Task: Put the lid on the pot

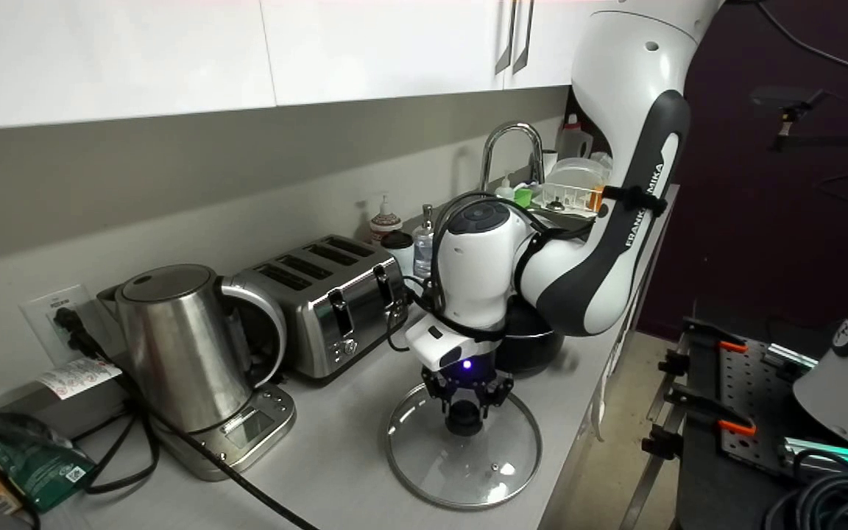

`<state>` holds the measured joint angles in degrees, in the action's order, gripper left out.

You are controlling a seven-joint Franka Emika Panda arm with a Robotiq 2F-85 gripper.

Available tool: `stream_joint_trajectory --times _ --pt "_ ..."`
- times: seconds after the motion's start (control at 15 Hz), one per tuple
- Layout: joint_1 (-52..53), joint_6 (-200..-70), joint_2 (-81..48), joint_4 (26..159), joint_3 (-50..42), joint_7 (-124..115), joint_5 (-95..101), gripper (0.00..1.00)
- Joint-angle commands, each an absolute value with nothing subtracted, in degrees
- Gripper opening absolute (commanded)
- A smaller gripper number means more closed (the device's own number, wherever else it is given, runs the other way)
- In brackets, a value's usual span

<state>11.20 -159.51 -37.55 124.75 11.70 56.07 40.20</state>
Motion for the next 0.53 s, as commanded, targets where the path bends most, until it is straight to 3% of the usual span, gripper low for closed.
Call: stream_joint_trajectory --times 0.0,0.47 --pt "9.5 -160.3 -33.1 128.4 15.2 58.6 38.8 0.26" --pt "10.3 -160.0 -27.1 129.8 18.4 58.0 37.4 0.26"
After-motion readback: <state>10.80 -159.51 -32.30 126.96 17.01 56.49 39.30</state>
